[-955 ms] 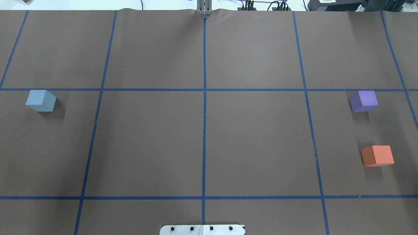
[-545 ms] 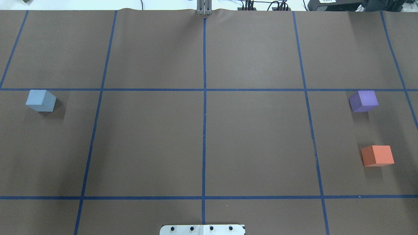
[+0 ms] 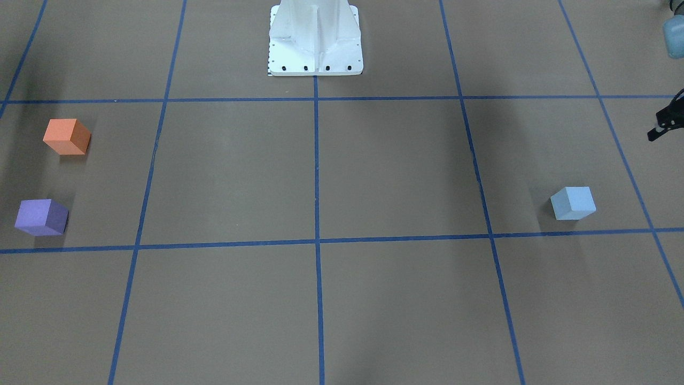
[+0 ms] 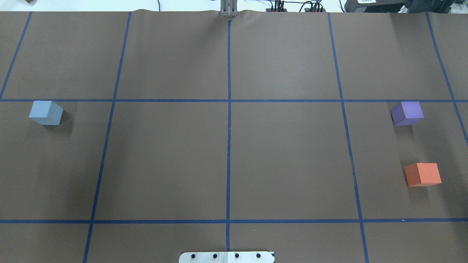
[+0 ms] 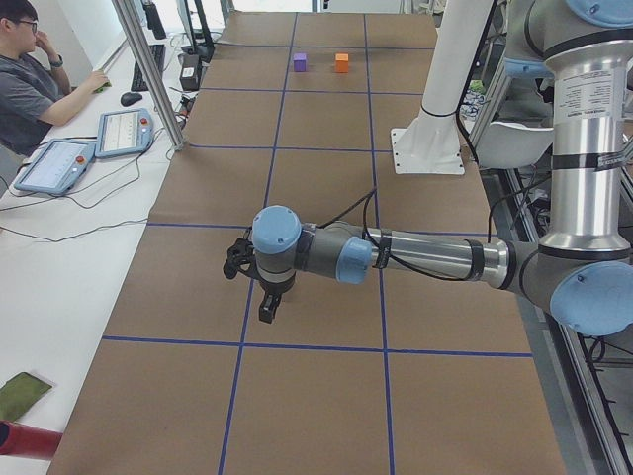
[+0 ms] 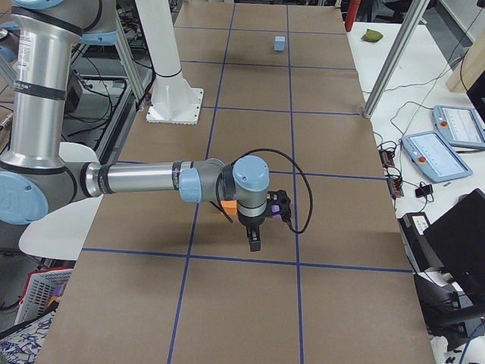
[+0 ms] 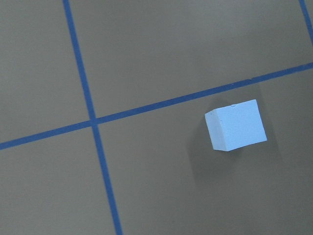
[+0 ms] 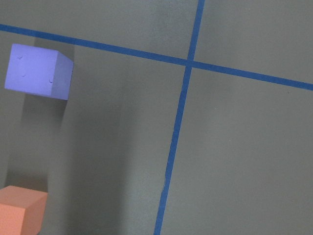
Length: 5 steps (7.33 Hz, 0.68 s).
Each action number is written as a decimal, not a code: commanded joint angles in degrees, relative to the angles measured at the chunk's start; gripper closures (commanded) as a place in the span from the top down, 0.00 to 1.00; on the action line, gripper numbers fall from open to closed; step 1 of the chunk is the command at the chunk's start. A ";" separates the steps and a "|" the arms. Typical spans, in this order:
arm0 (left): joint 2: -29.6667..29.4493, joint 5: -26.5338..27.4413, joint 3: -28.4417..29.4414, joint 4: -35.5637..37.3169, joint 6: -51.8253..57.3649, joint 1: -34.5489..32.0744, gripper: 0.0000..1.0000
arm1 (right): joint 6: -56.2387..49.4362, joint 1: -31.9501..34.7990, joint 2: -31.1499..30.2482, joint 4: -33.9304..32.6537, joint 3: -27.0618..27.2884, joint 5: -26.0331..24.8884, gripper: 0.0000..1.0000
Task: Place blue block between orange and purple blocks
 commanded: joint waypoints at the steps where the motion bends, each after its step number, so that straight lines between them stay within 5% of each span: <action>1: -1.40 0.30 2.35 -6.04 -13.02 5.88 1.00 | 0.00 -0.01 0.05 0.03 -0.03 0.01 1.00; 3: -4.72 9.47 6.75 -13.26 -24.20 12.45 1.00 | 0.00 -0.01 -0.03 0.03 -0.03 0.01 1.00; 5: -8.42 11.12 10.27 -13.46 -25.74 14.51 1.00 | 0.00 -0.09 -0.03 0.03 -0.03 -0.08 1.00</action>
